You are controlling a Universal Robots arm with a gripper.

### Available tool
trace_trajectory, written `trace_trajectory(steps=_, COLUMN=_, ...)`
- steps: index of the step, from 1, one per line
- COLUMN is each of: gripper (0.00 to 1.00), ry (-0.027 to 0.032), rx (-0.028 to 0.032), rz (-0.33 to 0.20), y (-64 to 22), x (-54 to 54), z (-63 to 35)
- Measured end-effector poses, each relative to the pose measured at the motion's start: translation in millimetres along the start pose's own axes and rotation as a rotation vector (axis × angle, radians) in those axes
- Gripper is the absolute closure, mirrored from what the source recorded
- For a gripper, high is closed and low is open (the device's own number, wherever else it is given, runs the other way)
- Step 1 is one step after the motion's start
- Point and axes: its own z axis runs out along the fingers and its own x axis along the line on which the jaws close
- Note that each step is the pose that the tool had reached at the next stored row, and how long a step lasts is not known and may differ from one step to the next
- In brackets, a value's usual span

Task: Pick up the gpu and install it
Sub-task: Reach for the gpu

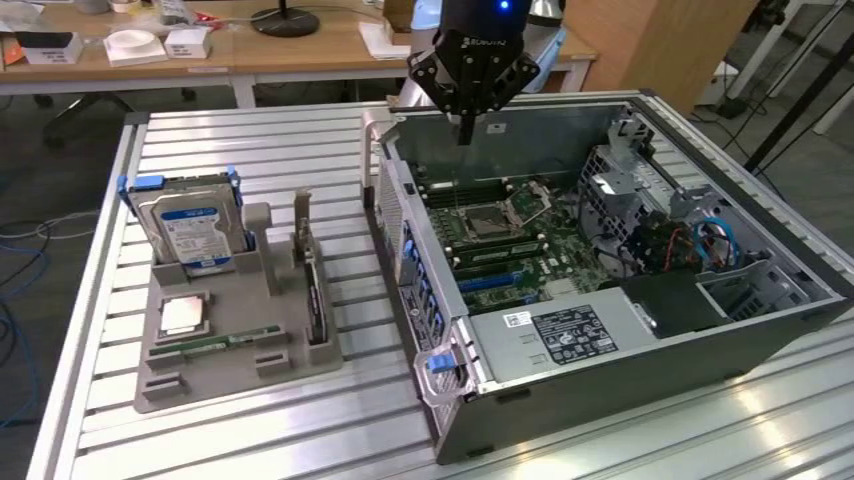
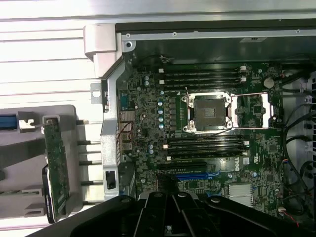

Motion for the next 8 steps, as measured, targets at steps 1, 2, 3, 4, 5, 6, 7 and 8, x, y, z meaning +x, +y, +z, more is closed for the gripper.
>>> trace_trajectory(steps=1, gripper=0.89, ry=0.0000, rx=0.0000, rz=0.000, y=-0.1, x=0.8, z=0.0)
trace_trajectory(steps=2, gripper=0.89, ry=0.0001, rx=0.0000, rz=0.000, y=-0.2, x=1.6, z=-0.1)
trace_trajectory(steps=3, gripper=0.89, ry=0.0001, rx=0.0001, rz=0.000, y=-0.3, x=2.5, z=-0.1)
trace_trajectory(steps=4, gripper=0.89, ry=0.0002, rx=0.0002, rz=0.000, y=-0.4, x=3.6, z=-0.2)
trace_trajectory(steps=5, gripper=0.89, ry=0.0001, rx=0.0001, rz=0.000, y=-0.4, x=4.8, z=-0.2)
trace_trajectory(steps=6, gripper=0.89, ry=0.0001, rx=0.0000, rz=0.000, y=-0.5, x=5.9, z=-0.2)
trace_trajectory(steps=7, gripper=0.89, ry=0.0000, rx=0.0000, rz=0.000, y=-0.5, x=6.6, z=-0.2)
trace_trajectory(steps=8, gripper=0.89, ry=0.0000, rx=0.0000, rz=0.000, y=-0.6, x=7.1, z=-0.2)
